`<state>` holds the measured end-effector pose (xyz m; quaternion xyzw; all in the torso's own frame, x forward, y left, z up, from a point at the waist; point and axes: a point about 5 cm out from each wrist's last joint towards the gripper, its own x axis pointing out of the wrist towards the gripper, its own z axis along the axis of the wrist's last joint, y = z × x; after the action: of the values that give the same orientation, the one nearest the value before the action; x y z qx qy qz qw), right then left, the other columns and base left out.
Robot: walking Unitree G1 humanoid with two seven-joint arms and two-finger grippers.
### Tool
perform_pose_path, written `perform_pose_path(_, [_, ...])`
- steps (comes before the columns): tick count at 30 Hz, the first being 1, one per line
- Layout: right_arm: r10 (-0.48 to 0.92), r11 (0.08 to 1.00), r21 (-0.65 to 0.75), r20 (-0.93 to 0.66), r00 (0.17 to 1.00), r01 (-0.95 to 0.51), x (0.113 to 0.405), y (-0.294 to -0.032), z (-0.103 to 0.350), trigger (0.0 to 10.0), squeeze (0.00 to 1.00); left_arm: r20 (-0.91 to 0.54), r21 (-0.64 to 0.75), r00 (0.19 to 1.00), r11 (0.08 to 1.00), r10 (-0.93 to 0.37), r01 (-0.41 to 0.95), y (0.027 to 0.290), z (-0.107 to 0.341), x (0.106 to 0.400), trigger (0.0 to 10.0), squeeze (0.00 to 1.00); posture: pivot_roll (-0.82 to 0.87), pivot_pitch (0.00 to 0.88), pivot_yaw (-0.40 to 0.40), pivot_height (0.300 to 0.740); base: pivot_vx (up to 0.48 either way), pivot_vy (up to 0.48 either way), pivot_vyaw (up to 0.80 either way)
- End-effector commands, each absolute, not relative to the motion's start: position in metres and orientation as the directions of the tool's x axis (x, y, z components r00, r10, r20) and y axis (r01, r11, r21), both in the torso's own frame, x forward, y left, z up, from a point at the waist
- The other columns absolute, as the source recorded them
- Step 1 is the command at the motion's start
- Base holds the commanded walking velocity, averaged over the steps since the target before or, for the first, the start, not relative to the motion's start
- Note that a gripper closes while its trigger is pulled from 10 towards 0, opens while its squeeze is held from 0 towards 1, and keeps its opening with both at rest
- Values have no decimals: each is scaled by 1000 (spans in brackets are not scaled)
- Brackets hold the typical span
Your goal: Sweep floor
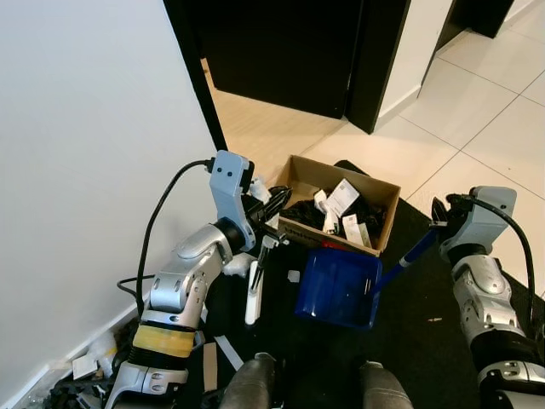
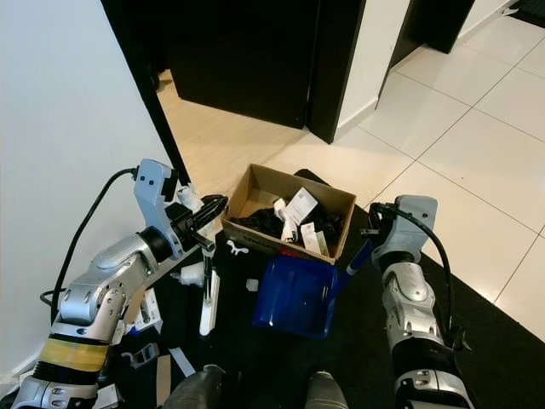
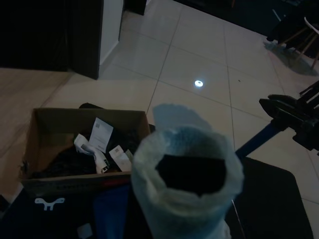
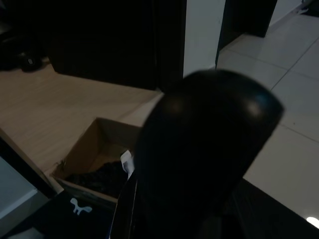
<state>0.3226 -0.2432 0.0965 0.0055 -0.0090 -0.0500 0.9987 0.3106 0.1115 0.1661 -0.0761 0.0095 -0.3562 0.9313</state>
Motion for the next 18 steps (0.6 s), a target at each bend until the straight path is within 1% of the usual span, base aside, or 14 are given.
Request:
perform_pose_path(1, [-110,994,25,30,993,109,320,-244,98,10000,0,80,-107,739,731,-669,674,107,176,311,10000,0,103,163,72,740,0,0,0])
perform_pose_path(6, [-112,994,22,21,993,112,320,-245,97,10000,0,85,-101,734,727,-674,679,105,177,311,10000,0,100,161,72,740,0,0,0])
perform_pose_path(12, [-136,991,-2,-23,991,136,318,-253,93,10000,0,85,-101,715,708,-693,699,97,175,306,10000,0,100,151,66,740,0,0,0])
perform_pose_path(18, [-124,992,-2,-32,992,124,317,-253,92,10000,0,83,-101,711,704,-698,703,95,173,305,10000,0,98,146,64,740,0,0,0])
